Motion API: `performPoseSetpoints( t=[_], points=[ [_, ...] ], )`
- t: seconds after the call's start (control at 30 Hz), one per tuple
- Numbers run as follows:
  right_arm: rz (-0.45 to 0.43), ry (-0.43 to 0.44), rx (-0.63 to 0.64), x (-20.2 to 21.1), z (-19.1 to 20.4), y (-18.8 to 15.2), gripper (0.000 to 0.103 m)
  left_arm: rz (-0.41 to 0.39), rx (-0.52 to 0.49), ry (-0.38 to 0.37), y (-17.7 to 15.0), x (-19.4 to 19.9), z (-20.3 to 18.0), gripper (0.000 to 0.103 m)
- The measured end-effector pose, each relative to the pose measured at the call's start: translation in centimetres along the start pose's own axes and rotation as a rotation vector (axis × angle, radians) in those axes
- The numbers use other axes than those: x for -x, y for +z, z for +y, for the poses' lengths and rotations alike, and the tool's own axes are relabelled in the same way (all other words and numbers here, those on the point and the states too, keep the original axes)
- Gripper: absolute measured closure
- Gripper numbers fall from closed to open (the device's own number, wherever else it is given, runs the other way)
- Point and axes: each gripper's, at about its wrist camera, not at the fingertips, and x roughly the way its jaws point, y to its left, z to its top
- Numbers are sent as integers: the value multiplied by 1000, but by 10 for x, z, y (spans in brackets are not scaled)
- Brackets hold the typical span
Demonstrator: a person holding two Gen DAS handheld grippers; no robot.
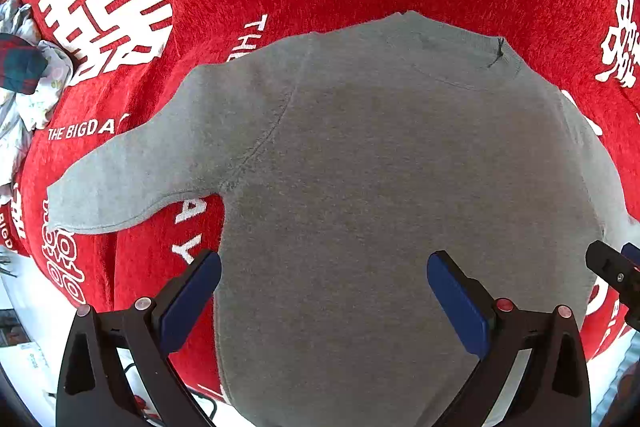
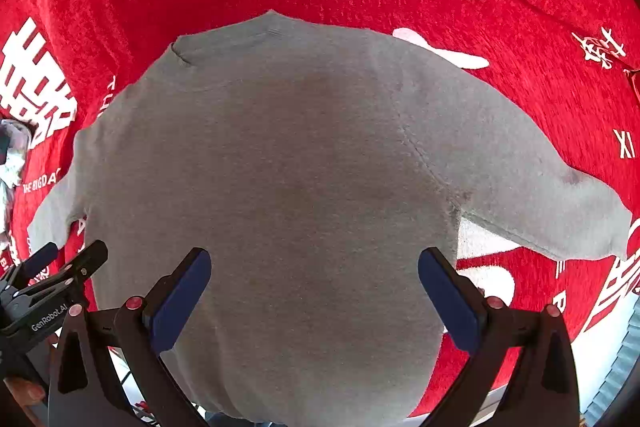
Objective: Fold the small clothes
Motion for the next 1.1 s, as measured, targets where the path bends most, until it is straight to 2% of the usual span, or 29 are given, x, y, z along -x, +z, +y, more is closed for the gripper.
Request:
performPoseSetpoints(
  t=[1.1],
  points=[
    [-15,-12,30,2,16,2,0,2,21,-11,2,-4,14,0]
  ],
)
